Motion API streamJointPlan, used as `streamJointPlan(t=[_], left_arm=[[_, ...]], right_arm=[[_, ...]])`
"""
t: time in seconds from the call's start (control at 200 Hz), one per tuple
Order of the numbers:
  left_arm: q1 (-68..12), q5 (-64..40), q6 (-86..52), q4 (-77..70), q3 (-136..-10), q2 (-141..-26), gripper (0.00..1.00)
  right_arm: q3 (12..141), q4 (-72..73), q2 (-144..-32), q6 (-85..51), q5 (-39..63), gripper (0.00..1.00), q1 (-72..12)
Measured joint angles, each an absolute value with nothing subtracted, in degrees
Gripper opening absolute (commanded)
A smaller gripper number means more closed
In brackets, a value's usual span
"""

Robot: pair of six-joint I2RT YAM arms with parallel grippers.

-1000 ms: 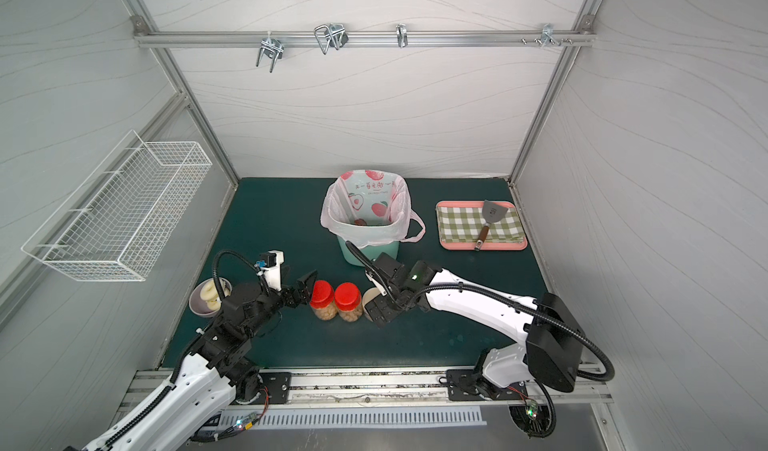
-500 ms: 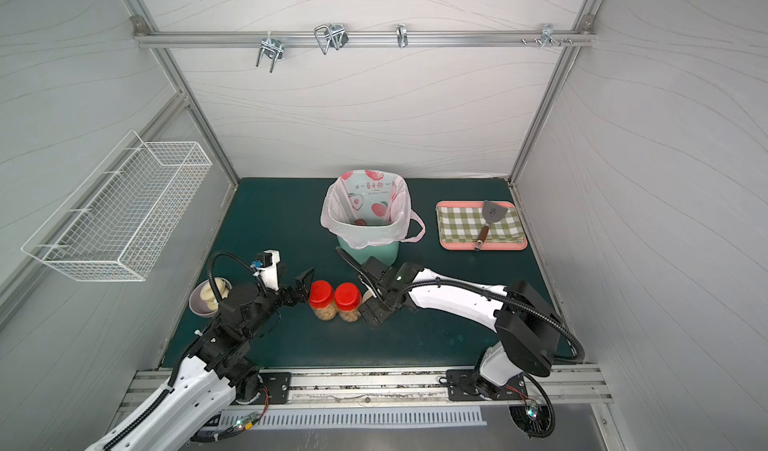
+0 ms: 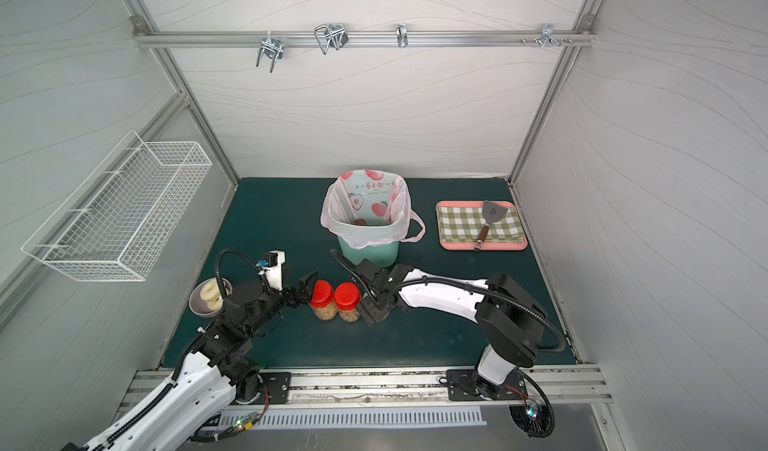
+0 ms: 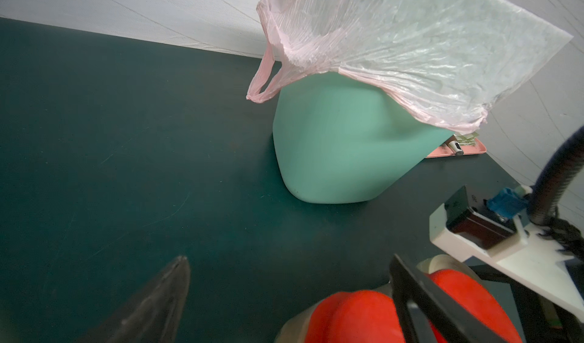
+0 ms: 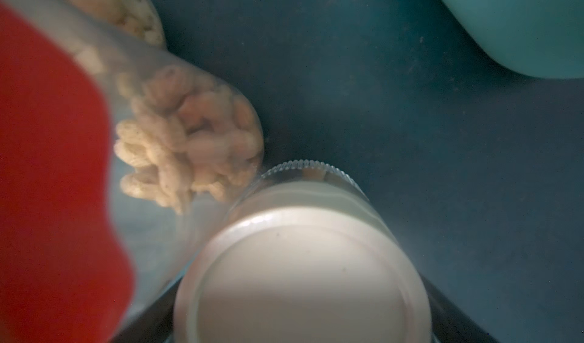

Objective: Empty moldy peanuts from jars
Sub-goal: Pick up the jar from the center of the board.

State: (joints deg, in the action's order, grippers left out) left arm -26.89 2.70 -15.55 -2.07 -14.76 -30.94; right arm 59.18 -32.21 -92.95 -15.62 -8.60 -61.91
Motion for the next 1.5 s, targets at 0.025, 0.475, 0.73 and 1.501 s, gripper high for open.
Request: streamJointPlan(t=[0.025,0.475,0.73,1.501], left_arm=[[-26.9,2.6,-15.5,-2.1,-14.8,-31.0,0.99],[-26.9,1.2,-13.8,-3.8,-14.8,-32.9,1.00],[-26.9,-2.4,-13.0,-3.9,-15.6,-31.9,1.00],[-38.9,-15.5,-8.4,-8.1,-23.7,-44.9,0.95]], right_arm=[[59.2,-32.1,-93.1,-15.6,-8.7,0.84,-61.9],[58.9,-35.6,-90.3,-17.2,-11.9,0.56,-61.3],[58.0,-40.7,-80.7,-17.1,-7.2,0.50,-54.8],[84.0,-63.1,-80.0,-11.0,4.6,0.46,-50.1]])
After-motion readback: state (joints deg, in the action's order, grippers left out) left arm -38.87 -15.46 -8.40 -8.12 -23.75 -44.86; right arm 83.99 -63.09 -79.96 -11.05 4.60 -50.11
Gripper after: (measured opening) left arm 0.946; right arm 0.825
